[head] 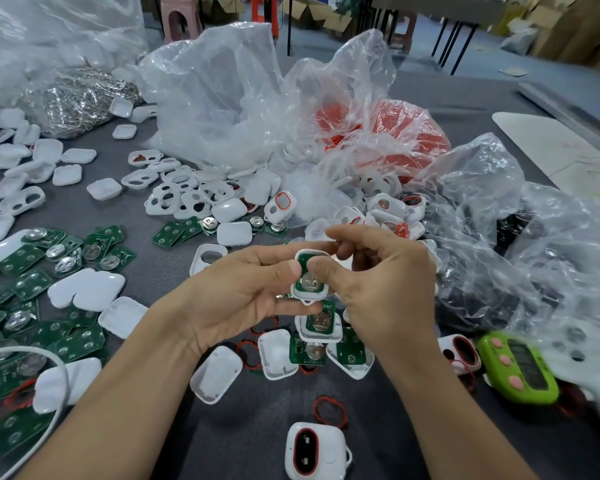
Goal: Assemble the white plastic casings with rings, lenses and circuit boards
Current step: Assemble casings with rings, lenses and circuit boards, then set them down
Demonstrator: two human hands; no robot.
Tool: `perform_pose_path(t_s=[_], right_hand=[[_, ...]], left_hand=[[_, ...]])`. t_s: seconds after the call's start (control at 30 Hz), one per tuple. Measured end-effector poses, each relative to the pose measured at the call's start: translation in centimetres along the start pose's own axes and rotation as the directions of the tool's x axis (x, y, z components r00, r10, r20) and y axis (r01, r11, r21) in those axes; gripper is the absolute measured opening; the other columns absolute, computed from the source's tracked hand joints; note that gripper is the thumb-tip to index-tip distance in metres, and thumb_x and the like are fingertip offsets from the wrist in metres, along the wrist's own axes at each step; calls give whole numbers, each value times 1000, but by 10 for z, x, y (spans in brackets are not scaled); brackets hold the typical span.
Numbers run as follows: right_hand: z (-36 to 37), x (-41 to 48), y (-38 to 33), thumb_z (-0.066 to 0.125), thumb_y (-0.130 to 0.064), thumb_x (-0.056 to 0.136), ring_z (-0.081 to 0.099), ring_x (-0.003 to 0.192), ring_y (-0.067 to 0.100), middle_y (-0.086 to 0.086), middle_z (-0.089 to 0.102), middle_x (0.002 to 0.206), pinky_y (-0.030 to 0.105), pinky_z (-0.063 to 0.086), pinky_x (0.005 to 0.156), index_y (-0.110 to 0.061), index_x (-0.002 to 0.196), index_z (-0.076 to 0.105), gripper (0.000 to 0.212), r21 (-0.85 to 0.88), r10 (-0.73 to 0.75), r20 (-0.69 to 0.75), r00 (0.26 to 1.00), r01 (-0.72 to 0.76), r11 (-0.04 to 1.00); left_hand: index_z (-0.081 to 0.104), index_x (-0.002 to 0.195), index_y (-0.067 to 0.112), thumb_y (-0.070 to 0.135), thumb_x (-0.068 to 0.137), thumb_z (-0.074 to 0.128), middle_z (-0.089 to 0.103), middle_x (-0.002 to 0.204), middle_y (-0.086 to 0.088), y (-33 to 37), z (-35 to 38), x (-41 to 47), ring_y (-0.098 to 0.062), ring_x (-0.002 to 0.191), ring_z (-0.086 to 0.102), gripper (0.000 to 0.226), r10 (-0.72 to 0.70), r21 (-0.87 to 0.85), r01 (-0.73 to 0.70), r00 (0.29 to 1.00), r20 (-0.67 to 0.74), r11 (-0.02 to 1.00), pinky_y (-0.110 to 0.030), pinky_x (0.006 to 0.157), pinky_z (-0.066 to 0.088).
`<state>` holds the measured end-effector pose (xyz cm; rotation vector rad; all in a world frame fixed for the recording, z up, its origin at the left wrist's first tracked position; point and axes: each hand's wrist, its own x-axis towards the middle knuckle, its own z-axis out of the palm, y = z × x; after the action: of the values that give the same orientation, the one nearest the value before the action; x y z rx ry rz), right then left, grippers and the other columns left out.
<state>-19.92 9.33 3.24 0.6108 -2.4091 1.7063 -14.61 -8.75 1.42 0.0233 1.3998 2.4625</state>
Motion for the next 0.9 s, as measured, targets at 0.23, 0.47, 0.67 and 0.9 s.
perform_pose_path(t_s=[0.23,0.47,0.67,0.9], right_hand=[[5,-1,2,86,-43,76,61,69,1,-17,70,76,11,45,63,-30,102,80,30,-135,36,42,998,-30,990],[5,0,5,82,-29,84,69,80,2,-22,73,81,18,55,71,-30,98,80,14,-63,61,66,996,-57,996],[4,1,7,79,-35,87,71,82,3,-22,75,87,21,58,74,-29,103,79,17,13,98,113,989,-100,995],[0,2,10,75,-18,89,72,87,-2,-20,76,92,16,57,76,-30,109,77,24,62,127,173,977,-139,988]], left_hand=[[76,120,13,-8,87,59,67,130,-23,-3,9,6,-19,104,70,42,40,133,-18,986,-165,991,-30,77,61],[76,119,13,-2,89,62,75,106,-10,-3,9,6,-15,92,74,37,40,132,-20,989,-146,991,-27,75,61],[75,122,12,-2,89,65,75,112,-12,-2,9,6,-20,98,75,37,37,119,-17,985,-167,993,-29,77,62],[76,118,11,0,83,68,73,120,-18,-4,8,6,-27,105,73,37,34,56,-23,978,-206,998,-33,80,62]])
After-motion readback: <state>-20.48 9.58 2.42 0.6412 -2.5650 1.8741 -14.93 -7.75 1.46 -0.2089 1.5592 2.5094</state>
